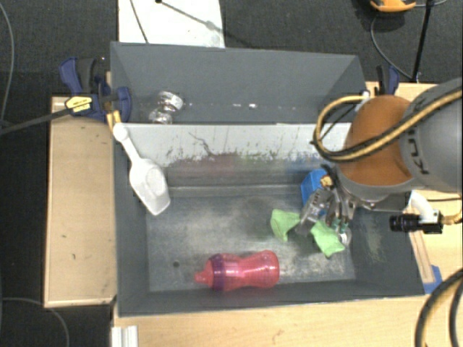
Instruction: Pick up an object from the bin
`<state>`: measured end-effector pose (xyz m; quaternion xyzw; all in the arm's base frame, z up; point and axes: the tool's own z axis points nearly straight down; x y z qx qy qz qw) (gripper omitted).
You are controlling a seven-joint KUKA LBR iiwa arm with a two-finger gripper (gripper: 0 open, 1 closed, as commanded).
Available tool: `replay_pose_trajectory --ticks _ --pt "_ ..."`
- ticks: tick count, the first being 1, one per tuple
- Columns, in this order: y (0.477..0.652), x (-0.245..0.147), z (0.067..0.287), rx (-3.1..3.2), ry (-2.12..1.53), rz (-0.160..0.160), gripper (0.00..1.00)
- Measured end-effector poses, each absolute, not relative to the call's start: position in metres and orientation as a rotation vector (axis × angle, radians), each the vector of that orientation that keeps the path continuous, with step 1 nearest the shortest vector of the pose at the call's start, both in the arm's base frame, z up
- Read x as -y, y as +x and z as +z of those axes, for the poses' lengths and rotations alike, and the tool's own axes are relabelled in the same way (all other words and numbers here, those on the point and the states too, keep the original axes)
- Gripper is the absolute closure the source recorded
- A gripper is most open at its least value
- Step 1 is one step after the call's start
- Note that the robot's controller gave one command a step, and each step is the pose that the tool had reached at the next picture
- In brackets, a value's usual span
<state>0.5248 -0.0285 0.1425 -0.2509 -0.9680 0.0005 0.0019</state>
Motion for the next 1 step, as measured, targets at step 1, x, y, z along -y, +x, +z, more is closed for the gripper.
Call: replay_pose_trajectory --ticks 1 --pt "0.5259 0.0286 0.1614 3.044 -0.787 0.0 1.0"
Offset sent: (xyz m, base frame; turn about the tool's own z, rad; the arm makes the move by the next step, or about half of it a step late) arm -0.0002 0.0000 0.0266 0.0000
